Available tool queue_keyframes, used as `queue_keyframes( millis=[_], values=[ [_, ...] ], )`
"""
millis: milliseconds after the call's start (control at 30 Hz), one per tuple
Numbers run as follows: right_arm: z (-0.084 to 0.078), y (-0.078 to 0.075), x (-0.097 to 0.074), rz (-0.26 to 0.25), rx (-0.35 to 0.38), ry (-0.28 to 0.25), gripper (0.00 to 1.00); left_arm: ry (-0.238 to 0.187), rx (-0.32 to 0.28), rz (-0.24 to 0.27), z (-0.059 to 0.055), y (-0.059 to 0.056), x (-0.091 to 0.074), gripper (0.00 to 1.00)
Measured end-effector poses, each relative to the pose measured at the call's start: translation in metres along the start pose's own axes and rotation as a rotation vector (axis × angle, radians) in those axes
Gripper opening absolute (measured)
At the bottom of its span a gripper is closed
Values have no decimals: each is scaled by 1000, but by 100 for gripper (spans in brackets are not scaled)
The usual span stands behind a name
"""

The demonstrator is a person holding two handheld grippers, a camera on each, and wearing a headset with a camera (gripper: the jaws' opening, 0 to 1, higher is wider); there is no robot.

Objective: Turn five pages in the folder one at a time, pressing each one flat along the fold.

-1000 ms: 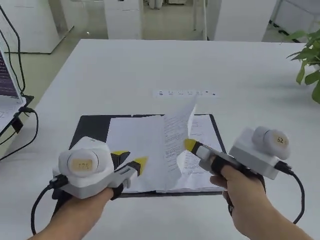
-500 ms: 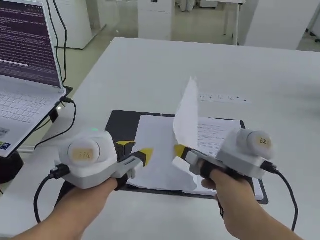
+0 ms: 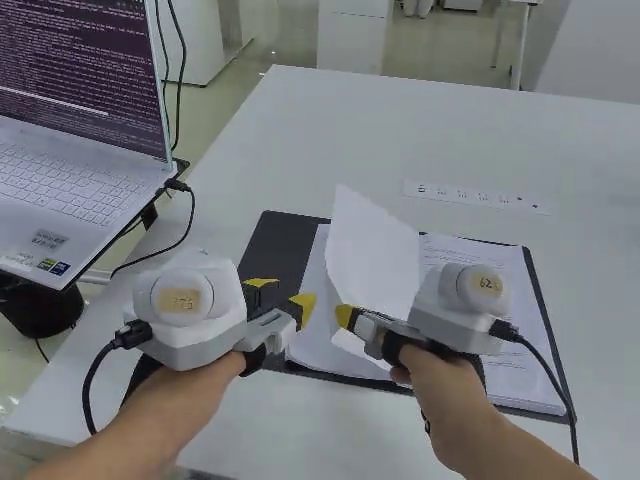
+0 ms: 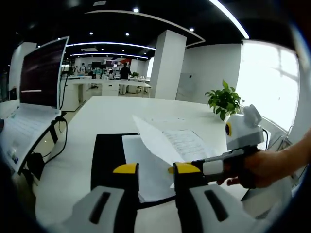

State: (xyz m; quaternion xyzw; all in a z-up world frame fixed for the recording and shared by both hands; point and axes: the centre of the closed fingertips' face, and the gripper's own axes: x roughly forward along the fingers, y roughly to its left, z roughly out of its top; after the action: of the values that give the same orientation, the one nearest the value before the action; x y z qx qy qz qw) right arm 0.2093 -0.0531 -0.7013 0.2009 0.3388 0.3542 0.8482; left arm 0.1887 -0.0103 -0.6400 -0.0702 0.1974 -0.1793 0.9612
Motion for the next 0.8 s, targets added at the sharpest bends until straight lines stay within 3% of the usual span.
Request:
queue_keyframes(
  millis=[267,800],
  values=[
    [-25,-4,30,-12,-46,94,0,29,-10,21,-9,13,0,27],
    [-58,-15,62,-18,-66,182,0,91,-13,43,-30,28,7,27]
  ],
)
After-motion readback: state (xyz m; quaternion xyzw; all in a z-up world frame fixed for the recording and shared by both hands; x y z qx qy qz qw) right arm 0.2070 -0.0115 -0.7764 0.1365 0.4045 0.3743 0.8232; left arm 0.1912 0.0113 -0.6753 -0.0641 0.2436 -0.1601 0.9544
